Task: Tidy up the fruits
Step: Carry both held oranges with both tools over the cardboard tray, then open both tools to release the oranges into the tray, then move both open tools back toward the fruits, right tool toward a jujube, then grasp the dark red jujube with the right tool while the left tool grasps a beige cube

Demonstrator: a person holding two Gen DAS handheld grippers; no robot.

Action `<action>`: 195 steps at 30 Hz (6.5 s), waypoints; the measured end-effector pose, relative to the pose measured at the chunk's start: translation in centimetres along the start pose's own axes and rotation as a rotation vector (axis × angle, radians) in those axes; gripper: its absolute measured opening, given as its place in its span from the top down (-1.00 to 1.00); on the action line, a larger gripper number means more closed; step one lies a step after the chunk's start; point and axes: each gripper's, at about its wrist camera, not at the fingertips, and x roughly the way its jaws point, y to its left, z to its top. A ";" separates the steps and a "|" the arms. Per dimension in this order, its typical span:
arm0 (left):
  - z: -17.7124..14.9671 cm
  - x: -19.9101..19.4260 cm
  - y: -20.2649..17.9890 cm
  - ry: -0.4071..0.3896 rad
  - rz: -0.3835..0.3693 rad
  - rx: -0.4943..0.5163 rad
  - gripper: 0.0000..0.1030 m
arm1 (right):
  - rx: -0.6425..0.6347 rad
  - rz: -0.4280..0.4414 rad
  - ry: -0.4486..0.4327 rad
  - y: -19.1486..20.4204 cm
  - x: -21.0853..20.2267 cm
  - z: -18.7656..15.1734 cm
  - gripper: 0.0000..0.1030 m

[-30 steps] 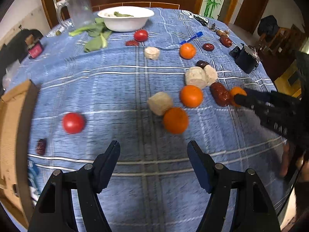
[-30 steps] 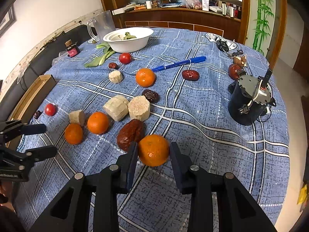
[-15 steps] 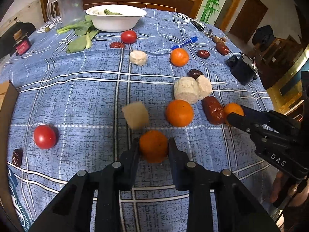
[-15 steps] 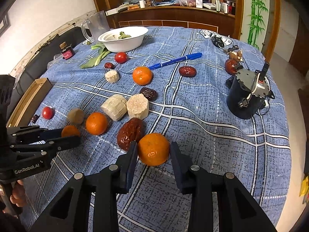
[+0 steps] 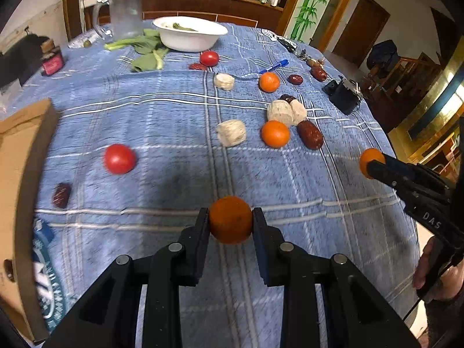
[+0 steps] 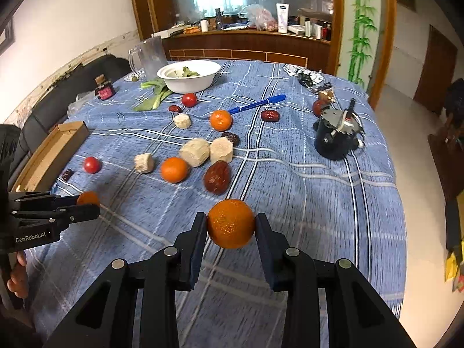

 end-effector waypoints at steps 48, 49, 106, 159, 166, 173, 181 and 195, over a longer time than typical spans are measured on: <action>-5.0 -13.7 22.9 -0.197 0.121 -0.222 0.45 | -0.240 0.124 -0.079 26.4 0.8 6.2 0.28; -4.9 -13.8 23.5 -0.199 0.131 -0.231 0.45 | -0.248 0.133 -0.080 26.9 0.9 6.4 0.28; -4.8 -9.6 34.9 -0.074 0.319 -0.359 0.14 | -0.343 0.288 0.145 39.9 14.1 7.3 0.24; -3.4 -6.7 5.6 -0.110 0.253 -0.010 -0.51 | 0.168 -0.057 0.003 2.8 -1.7 -1.3 -0.25; -2.9 -6.0 4.4 -0.089 0.272 -0.013 -0.51 | 0.113 -0.011 0.031 0.7 4.1 2.6 -0.24; -1.5 -4.5 3.2 -0.070 0.284 -0.001 -0.51 | 0.062 0.008 0.074 0.4 8.2 4.0 -0.24; 2.0 -0.2 1.5 -0.017 0.261 0.017 -0.51 | 0.067 0.062 0.091 -0.5 9.3 4.0 0.38; 7.4 7.7 -1.2 0.032 0.220 0.021 -0.50 | 0.113 0.046 0.028 -2.9 4.6 1.7 0.37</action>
